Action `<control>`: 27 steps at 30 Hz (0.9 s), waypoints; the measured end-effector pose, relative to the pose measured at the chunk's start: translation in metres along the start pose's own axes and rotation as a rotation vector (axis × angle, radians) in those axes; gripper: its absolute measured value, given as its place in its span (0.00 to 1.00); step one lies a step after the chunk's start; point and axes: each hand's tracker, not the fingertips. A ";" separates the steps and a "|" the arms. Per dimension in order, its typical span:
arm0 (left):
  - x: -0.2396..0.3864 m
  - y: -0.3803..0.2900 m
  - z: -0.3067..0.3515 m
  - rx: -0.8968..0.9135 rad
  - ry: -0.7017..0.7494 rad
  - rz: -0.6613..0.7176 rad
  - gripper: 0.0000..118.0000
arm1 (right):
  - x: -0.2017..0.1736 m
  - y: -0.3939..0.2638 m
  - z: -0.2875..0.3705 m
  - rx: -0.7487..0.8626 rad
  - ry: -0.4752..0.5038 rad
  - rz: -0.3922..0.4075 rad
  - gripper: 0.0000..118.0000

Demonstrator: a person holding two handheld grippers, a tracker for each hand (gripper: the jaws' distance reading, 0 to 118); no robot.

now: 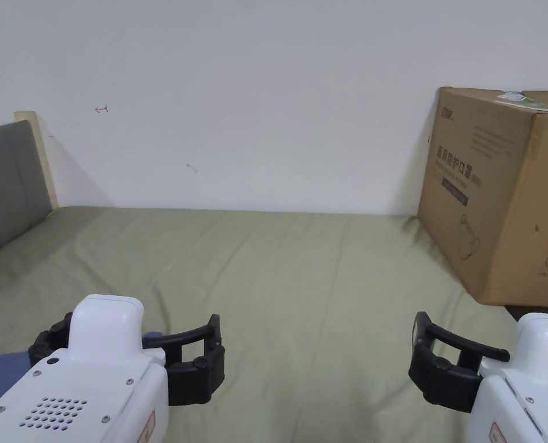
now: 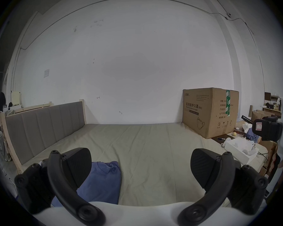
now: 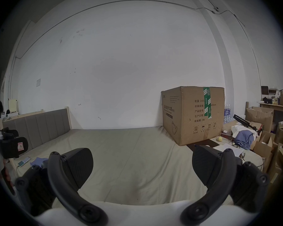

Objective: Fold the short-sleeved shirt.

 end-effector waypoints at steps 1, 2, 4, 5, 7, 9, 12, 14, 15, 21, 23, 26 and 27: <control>-0.001 0.000 0.000 -0.001 -0.005 0.010 1.00 | -0.001 0.001 0.000 0.002 -0.004 0.004 1.00; -0.002 -0.001 0.000 0.002 -0.017 0.036 1.00 | -0.002 0.003 0.001 0.011 -0.006 0.015 1.00; -0.008 -0.002 -0.001 0.007 -0.053 0.134 1.00 | -0.008 0.009 0.001 0.032 -0.023 0.091 1.00; -0.012 -0.004 -0.001 0.012 -0.070 0.211 1.00 | -0.014 0.012 0.001 0.052 -0.038 0.153 1.00; -0.027 -0.011 -0.004 0.029 -0.146 0.453 1.00 | -0.030 0.015 0.004 0.100 -0.080 0.309 1.00; -0.046 -0.023 -0.010 0.021 -0.217 0.726 1.00 | -0.048 0.012 0.006 0.143 -0.110 0.481 1.00; -0.060 -0.047 -0.019 -0.011 -0.213 1.053 1.00 | -0.077 -0.003 0.010 0.205 -0.098 0.787 1.00; -0.064 -0.064 -0.021 -0.011 -0.166 1.145 1.00 | -0.094 -0.020 0.010 0.231 -0.094 0.991 1.00; -0.067 -0.075 -0.023 -0.009 -0.160 1.173 1.00 | -0.100 -0.029 0.009 0.237 -0.083 1.078 1.00; -0.076 -0.083 -0.034 -0.086 -0.096 1.196 1.00 | -0.107 -0.044 0.001 0.209 -0.035 1.081 1.00; -0.071 -0.061 -0.030 -0.056 -0.063 1.089 1.00 | -0.099 -0.028 0.001 0.164 -0.007 0.888 1.00; -0.055 -0.025 -0.024 0.023 -0.003 0.770 1.00 | -0.074 -0.004 -0.004 0.119 -0.024 0.546 1.00; -0.047 -0.013 -0.021 0.040 0.019 0.639 1.00 | -0.064 0.003 -0.005 0.090 -0.023 0.425 1.00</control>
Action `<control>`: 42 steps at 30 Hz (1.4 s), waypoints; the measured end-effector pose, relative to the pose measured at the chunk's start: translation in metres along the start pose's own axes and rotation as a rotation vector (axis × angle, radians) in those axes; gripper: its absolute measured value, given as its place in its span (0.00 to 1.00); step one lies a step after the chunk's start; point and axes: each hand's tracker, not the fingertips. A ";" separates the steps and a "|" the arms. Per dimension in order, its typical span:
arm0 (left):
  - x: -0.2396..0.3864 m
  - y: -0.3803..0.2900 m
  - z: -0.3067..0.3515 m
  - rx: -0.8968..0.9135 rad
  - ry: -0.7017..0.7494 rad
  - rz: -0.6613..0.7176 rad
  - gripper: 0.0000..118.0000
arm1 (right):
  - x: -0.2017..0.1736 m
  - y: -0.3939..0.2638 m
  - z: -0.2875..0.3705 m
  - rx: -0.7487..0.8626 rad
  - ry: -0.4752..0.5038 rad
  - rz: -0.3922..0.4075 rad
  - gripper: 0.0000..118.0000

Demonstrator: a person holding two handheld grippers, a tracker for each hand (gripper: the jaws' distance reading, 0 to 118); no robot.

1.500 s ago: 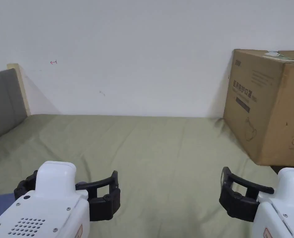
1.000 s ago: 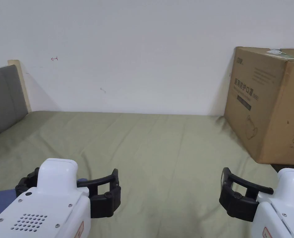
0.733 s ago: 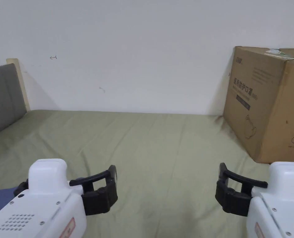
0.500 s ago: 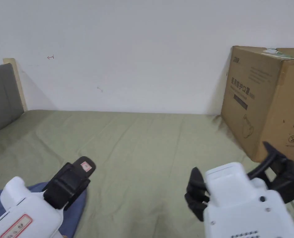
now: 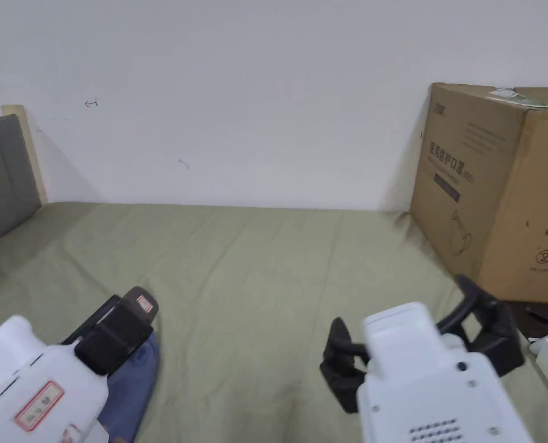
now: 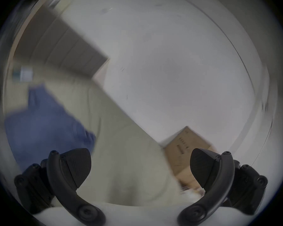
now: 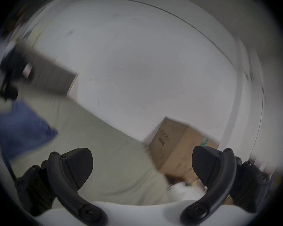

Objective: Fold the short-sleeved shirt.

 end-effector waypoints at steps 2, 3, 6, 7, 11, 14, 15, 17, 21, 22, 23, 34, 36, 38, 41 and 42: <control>0.027 0.001 0.004 0.033 0.014 -0.288 1.00 | 0.025 -0.004 -0.004 -0.039 -0.003 -0.262 1.00; 0.039 -0.002 0.006 0.054 0.018 -0.426 1.00 | 0.036 -0.008 -0.006 -0.074 -0.020 -0.373 1.00; 0.058 -0.021 0.011 0.123 0.090 -0.743 1.00 | 0.047 -0.034 -0.010 -0.130 -0.115 -0.420 1.00; 0.060 -0.028 0.012 0.145 0.112 -0.800 1.00 | 0.047 -0.041 -0.011 -0.163 -0.137 -0.400 1.00; 0.053 -0.042 0.010 0.055 0.035 -0.789 1.00 | 0.047 -0.055 -0.009 -0.213 -0.108 -0.409 1.00; 0.052 -0.045 0.008 0.058 0.047 -0.780 1.00 | 0.045 -0.046 -0.006 -0.158 -0.102 -0.409 1.00; 0.052 -0.045 0.009 0.068 0.044 -0.773 1.00 | 0.045 -0.043 -0.005 -0.130 -0.094 -0.390 1.00; 0.052 -0.040 0.007 0.067 0.026 -0.753 1.00 | 0.042 -0.036 -0.003 -0.094 -0.088 -0.351 1.00; 0.052 -0.035 0.005 0.071 0.020 -0.735 1.00 | 0.040 -0.032 -0.001 -0.072 -0.074 -0.352 1.00; 0.051 -0.035 0.006 0.071 0.020 -0.734 1.00 | 0.039 -0.032 -0.001 -0.074 -0.066 -0.361 1.00; 0.051 -0.034 0.006 0.069 0.022 -0.733 1.00 | 0.039 -0.032 -0.001 -0.074 -0.058 -0.370 1.00; 0.050 -0.035 0.006 0.031 -0.008 -0.708 0.99 | 0.042 -0.031 0.000 -0.074 -0.026 -0.394 0.93; 0.050 -0.034 0.008 0.026 -0.016 -0.694 0.82 | 0.042 -0.030 0.002 -0.063 -0.031 -0.401 0.57; 0.049 -0.035 0.006 0.053 0.011 -0.679 0.24 | 0.042 -0.030 0.000 -0.078 -0.041 -0.400 0.13; 0.045 -0.031 0.005 0.038 0.010 -0.654 0.06 | 0.046 -0.033 0.001 -0.079 -0.024 -0.413 0.04; 0.043 -0.028 0.004 0.005 -0.010 -0.635 0.00 | 0.045 -0.033 0.001 -0.080 -0.025 -0.411 0.00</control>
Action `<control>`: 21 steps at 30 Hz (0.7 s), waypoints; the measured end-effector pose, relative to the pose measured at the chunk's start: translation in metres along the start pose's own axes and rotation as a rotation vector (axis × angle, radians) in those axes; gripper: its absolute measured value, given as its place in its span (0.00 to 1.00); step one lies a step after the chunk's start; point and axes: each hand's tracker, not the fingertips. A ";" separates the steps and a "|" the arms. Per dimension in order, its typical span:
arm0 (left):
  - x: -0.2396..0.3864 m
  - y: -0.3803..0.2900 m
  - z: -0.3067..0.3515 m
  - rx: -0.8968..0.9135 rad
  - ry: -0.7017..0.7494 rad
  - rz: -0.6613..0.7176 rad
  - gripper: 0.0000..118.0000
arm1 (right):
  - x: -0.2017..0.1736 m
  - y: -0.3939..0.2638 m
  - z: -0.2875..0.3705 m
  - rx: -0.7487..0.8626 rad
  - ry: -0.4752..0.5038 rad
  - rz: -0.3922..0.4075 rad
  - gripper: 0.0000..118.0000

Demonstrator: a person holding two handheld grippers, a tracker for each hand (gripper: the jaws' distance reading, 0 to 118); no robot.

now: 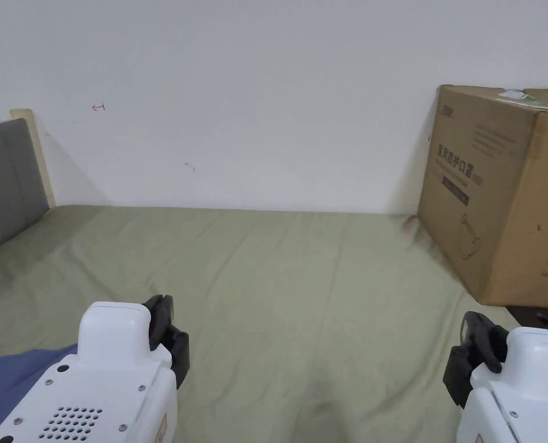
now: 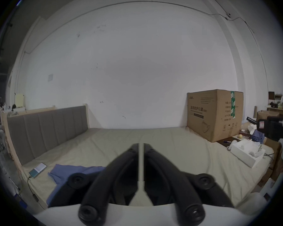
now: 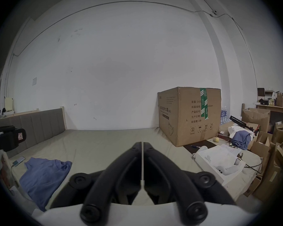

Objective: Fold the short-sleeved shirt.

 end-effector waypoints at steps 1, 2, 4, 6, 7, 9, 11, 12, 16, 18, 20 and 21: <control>-0.001 0.001 -0.002 -0.006 -0.016 0.017 0.00 | -0.001 -0.001 0.000 0.000 -0.005 0.003 0.00; -0.001 0.001 -0.003 -0.014 -0.008 0.017 0.00 | -0.001 -0.001 0.000 -0.001 -0.003 0.009 0.00; -0.001 0.000 -0.006 -0.026 -0.020 0.016 0.00 | 0.000 -0.001 -0.002 -0.010 0.008 0.013 0.00; 0.000 -0.001 -0.005 -0.021 -0.010 0.011 0.00 | -0.001 -0.001 -0.003 -0.018 0.024 0.000 0.00; -0.001 -0.001 -0.005 -0.021 -0.007 0.009 0.00 | -0.002 0.000 -0.003 -0.020 0.034 -0.005 0.00; -0.005 0.002 -0.005 -0.027 -0.005 0.007 0.00 | -0.008 0.001 -0.006 -0.024 0.053 0.003 0.00; -0.011 0.003 0.001 -0.027 0.010 0.008 0.00 | -0.019 0.003 -0.009 -0.024 0.094 0.018 0.00; -0.015 0.004 0.003 -0.021 0.044 0.006 0.00 | -0.025 0.004 -0.010 -0.023 0.103 0.021 0.00; -0.044 0.010 0.020 -0.028 0.136 0.001 0.00 | -0.060 0.008 -0.018 -0.024 0.248 0.033 0.00; -0.060 0.013 0.032 -0.027 0.197 -0.008 0.00 | -0.081 0.009 -0.020 -0.018 0.306 0.032 0.00; -0.075 0.016 0.048 -0.018 0.258 -0.026 0.00 | -0.104 0.010 -0.022 -0.021 0.391 0.026 0.00; -0.081 0.018 0.055 -0.021 0.282 -0.036 0.00 | -0.115 0.010 -0.023 -0.023 0.423 0.022 0.00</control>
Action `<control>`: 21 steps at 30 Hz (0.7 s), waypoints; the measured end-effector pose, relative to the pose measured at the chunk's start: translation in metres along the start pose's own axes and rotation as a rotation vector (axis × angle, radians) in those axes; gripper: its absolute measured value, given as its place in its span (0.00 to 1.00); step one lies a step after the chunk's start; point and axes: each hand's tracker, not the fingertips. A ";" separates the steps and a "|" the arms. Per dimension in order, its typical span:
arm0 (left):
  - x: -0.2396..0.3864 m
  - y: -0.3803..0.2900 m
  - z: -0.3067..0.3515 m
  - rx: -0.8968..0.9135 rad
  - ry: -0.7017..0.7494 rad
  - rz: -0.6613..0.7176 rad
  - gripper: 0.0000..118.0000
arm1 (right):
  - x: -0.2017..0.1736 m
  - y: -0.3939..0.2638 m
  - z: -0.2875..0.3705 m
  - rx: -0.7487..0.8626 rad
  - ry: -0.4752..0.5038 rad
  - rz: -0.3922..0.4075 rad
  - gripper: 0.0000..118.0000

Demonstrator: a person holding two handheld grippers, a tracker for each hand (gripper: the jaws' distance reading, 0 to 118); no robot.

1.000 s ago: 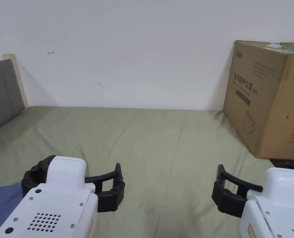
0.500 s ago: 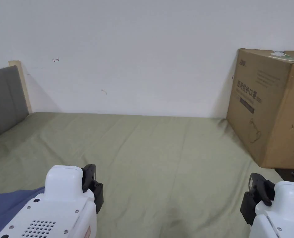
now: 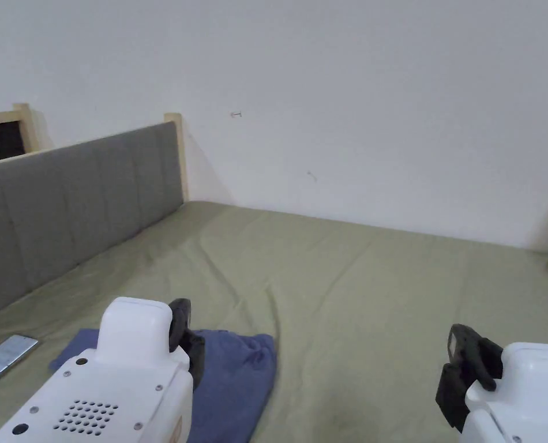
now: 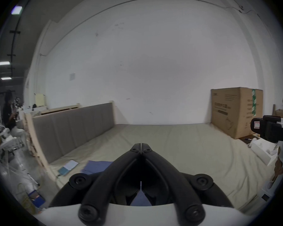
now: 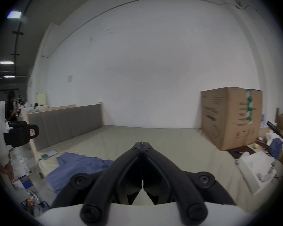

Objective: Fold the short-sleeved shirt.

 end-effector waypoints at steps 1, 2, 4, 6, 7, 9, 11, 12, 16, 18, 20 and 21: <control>-0.008 0.002 0.007 0.000 0.036 -0.010 0.00 | -0.011 0.000 -0.005 -0.007 0.044 0.005 0.00; -0.016 0.002 0.013 0.002 0.067 -0.012 0.00 | -0.022 0.000 -0.010 -0.011 0.075 0.011 0.00; -0.031 0.003 0.022 -0.010 0.095 0.003 0.00 | -0.042 -0.002 -0.017 -0.017 0.130 0.017 0.00; -0.043 0.002 0.030 -0.018 0.122 0.011 0.00 | -0.058 -0.005 -0.021 -0.030 0.187 0.003 0.00; -0.049 0.000 0.033 -0.019 0.145 0.013 0.00 | -0.066 -0.007 -0.024 -0.044 0.214 0.000 0.00; -0.058 -0.004 0.034 -0.034 0.166 0.023 0.00 | -0.080 -0.010 -0.028 -0.052 0.235 0.011 0.00; -0.069 -0.011 0.030 -0.054 0.177 0.039 0.00 | -0.092 -0.015 -0.031 -0.064 0.249 0.052 0.00; -0.073 -0.015 0.027 -0.071 0.181 0.046 0.00 | -0.096 -0.017 -0.033 -0.068 0.259 0.061 0.00; -0.089 -0.041 -0.010 -0.197 0.146 0.098 0.00 | -0.108 -0.026 -0.043 -0.109 0.287 0.062 0.00; -0.096 -0.060 -0.040 -0.270 0.110 0.138 0.00 | -0.112 -0.033 -0.049 -0.129 0.290 0.069 0.00; -0.104 -0.082 -0.077 -0.356 0.078 0.181 0.00 | -0.115 -0.040 -0.058 -0.163 0.291 0.087 0.00; -0.105 -0.091 -0.093 -0.390 0.060 0.202 0.00 | -0.116 -0.043 -0.061 -0.174 0.292 0.091 0.00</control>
